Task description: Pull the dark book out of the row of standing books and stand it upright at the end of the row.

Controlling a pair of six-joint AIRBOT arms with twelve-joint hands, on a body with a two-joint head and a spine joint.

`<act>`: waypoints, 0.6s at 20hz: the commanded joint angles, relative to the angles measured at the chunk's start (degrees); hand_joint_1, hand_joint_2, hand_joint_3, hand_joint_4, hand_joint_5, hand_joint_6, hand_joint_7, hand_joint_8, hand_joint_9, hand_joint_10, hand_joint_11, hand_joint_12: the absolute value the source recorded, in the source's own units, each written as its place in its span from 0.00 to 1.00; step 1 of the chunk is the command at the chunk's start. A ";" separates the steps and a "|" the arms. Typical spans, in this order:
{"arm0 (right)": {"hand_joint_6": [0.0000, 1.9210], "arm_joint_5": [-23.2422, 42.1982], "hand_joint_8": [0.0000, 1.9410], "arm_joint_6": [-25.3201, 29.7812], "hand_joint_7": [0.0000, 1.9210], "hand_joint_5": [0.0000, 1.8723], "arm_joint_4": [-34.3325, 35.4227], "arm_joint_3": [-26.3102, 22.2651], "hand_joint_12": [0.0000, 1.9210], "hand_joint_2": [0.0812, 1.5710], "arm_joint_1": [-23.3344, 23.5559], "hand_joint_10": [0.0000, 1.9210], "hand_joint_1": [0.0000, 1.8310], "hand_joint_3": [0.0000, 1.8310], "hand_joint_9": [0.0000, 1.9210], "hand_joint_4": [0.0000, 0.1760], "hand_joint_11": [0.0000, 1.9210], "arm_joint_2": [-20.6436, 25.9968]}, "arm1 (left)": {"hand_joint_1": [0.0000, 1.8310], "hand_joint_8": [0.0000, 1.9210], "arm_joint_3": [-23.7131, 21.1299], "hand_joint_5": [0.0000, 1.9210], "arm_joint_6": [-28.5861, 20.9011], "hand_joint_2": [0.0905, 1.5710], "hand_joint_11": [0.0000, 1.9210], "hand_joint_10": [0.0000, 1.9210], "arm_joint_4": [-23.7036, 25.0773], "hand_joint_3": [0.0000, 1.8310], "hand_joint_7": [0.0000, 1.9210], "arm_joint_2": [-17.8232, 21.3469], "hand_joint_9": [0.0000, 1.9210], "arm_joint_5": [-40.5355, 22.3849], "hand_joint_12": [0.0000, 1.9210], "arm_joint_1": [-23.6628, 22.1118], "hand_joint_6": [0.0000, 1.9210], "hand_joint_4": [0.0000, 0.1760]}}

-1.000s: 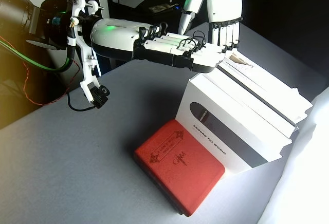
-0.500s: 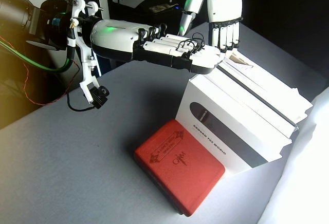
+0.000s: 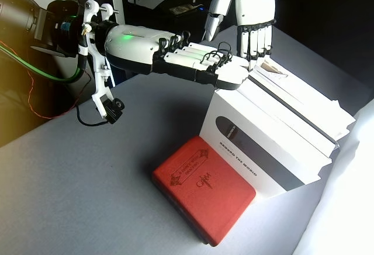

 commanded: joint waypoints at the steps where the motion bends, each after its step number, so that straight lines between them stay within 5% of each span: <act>1: 0.01 5.84 0.01 0.12 0.02 0.04 -3.89 -0.26 0.00 0.70 0.35 0.00 0.00 0.00 0.00 0.00 0.00 0.62 | 0.00 0.00 0.00 0.06 0.10 0.78 0.00 0.00 2.55 0.00 0.02 0.81 0.00 -2.44 0.01 -0.67 0.00 0.00; 12: 0.00 6.80 0.00 1.94 0.00 0.02 -4.43 -0.35 0.00 0.69 0.38 0.00 0.00 0.00 0.00 0.00 0.00 -0.04 | 0.00 0.00 0.01 0.06 0.25 0.79 0.01 0.00 2.54 0.00 0.01 0.82 0.00 -2.44 0.01 -0.67 0.00 0.00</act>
